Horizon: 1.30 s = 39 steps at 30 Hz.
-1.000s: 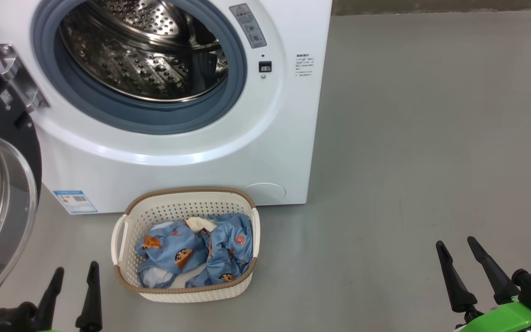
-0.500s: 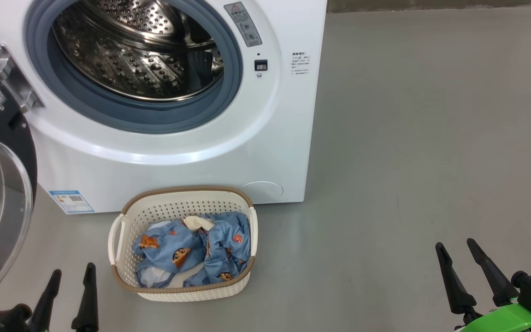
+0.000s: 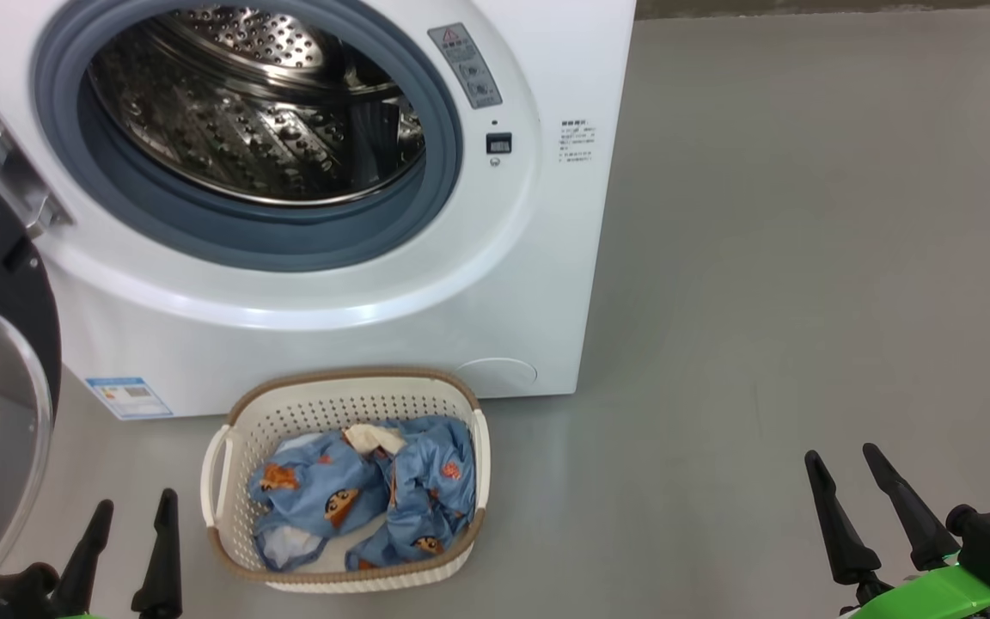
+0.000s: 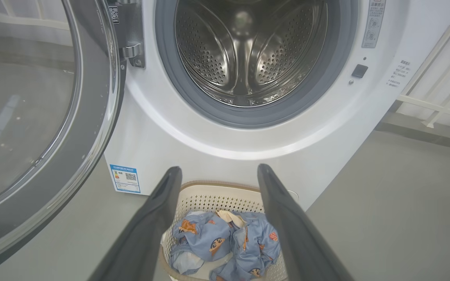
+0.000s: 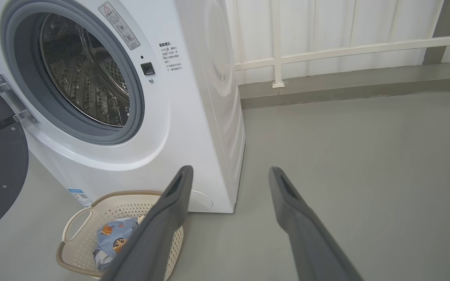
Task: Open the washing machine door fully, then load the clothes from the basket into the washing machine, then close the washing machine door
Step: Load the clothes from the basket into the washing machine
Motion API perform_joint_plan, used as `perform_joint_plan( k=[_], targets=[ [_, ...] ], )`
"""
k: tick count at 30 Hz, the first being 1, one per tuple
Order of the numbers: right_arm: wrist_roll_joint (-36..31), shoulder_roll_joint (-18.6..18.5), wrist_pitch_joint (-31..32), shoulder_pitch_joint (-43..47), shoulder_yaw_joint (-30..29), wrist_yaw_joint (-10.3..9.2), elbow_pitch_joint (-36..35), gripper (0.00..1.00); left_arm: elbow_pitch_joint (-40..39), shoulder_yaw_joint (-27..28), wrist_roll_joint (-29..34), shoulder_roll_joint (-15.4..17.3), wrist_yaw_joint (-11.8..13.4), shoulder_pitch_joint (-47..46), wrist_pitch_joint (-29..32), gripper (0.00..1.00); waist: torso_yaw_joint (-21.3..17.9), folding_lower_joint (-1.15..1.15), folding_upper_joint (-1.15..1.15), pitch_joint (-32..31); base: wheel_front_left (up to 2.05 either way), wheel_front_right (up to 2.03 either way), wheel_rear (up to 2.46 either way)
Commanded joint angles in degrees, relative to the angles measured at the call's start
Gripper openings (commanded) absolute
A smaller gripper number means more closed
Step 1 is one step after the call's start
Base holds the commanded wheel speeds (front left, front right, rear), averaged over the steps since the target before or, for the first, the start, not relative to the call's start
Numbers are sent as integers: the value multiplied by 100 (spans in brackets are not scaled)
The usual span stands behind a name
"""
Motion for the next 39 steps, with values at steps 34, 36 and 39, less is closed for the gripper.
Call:
perform_joint_plan(
  k=[34,36,39],
  targets=[
    [-207,251,-70,-549,316,9,-206,100,1157,-714,-318,81,-9,-840,-36,100,-66,0,0,913,19,-19,0],
    [-239,309,-70,-649,330,9,-224,100,1343,-867,-359,143,-9,-1068,-36,100,-90,0,0,1138,0,0,0],
    [-300,374,-70,-827,370,9,-250,100,1647,-1123,-405,278,-9,-1475,-36,100,-132,0,0,1492,0,0,0]
  ],
)
